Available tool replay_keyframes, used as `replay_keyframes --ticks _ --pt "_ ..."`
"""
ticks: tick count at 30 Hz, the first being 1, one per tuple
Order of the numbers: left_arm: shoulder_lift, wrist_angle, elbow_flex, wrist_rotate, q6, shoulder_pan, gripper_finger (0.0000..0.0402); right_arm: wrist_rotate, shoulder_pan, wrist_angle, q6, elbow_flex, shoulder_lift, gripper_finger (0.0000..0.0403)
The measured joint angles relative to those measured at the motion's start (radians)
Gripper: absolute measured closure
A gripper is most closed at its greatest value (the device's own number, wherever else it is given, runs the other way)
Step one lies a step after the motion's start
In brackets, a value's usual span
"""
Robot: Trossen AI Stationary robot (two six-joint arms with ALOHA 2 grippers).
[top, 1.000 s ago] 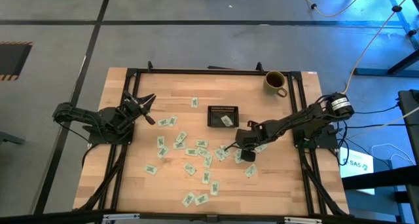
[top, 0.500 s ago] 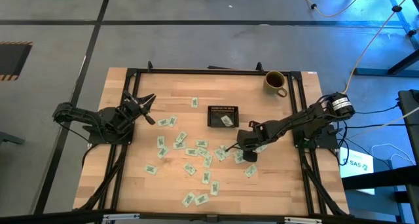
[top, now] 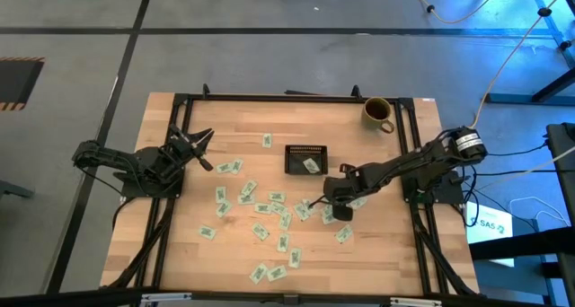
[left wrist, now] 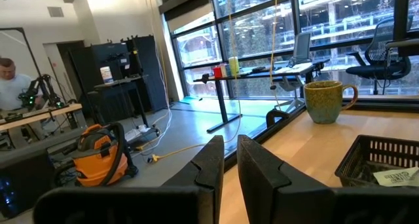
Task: Pick and place Stevia / Truvia into bins
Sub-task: Put the stevia packet into the black basket
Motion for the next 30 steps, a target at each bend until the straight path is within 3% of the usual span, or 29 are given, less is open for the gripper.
replay_keyframes --ticks 6,12,16,20,24,30 --pt "0.0 0.0 0.0 0.0 0.0 0.0 0.036 0.033 0.0 0.004 -0.018 0.007 -0.076 0.0402" --pt "0.0 0.0 0.0 0.0 0.0 0.0 0.0359 0.178 -0.036 0.014 -0.024 0.053 -0.154 0.0403" --pt "0.0 0.0 0.0 0.0 0.0 0.0 0.0359 0.209 -0.091 0.012 -0.042 0.129 -0.158 0.0403" --pt "0.0 0.0 0.0 0.0 0.0 0.0 0.0362 0.2 -0.155 0.007 -0.122 0.187 -0.125 0.0403" --pt "0.0 0.0 0.0 0.0 0.0 0.0 0.0363 0.119 -0.216 0.005 -0.174 0.229 -0.042 0.0403" --pt "0.0 0.0 0.0 -0.001 0.0 0.0 0.0362 0.115 -0.268 -0.064 -0.184 0.301 0.077 0.0403"
